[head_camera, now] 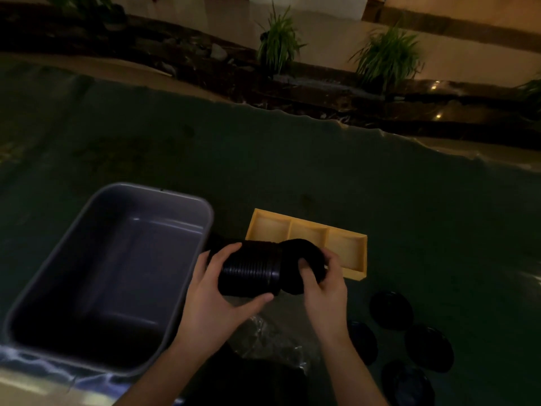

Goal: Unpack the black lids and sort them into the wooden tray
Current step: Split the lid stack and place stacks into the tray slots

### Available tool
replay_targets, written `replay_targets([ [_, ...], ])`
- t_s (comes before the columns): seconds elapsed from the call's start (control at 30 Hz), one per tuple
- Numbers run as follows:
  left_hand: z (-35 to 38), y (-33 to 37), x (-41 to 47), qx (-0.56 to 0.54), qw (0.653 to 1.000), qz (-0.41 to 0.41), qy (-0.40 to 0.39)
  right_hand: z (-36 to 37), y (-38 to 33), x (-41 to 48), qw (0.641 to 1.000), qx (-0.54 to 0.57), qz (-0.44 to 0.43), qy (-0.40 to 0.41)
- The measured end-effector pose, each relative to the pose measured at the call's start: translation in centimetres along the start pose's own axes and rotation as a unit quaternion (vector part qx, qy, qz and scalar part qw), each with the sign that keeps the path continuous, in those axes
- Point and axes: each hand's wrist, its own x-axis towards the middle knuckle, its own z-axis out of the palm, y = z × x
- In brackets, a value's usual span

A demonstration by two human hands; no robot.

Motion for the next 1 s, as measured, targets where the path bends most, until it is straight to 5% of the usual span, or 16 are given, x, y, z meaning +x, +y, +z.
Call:
replay_targets([
  [0.17, -0.7, -1.3, 0.6, 0.001, 0.999, -0.031, 0.023, 1.9, 2.3, 5.8, 0.998, -0.002, 0.059, -0.008],
  [0.33, -1.3, -1.6, 0.9, 0.009, 0.998, -0.05, 0.025, 5.3, 4.9, 11.7, 0.986, -0.116, 0.117, -0.026],
  [0.53, -1.7, -1.7, 1.8, 0.026, 0.997, -0.058, 0.048, 8.5, 6.8, 15.6, 0.954, -0.282, 0.08, -0.067],
  [0.8, -1.0, -2.1, 3.6, 0.06, 0.995, -0.068, 0.043, 9.3, 8.4, 16.0, 0.94, -0.339, 0.03, -0.033],
  [1.0, -0.7, -2.3, 4.3, 0.063, 0.995, -0.07, 0.041, 9.7, 9.3, 15.3, 0.896, -0.441, 0.033, -0.045],
])
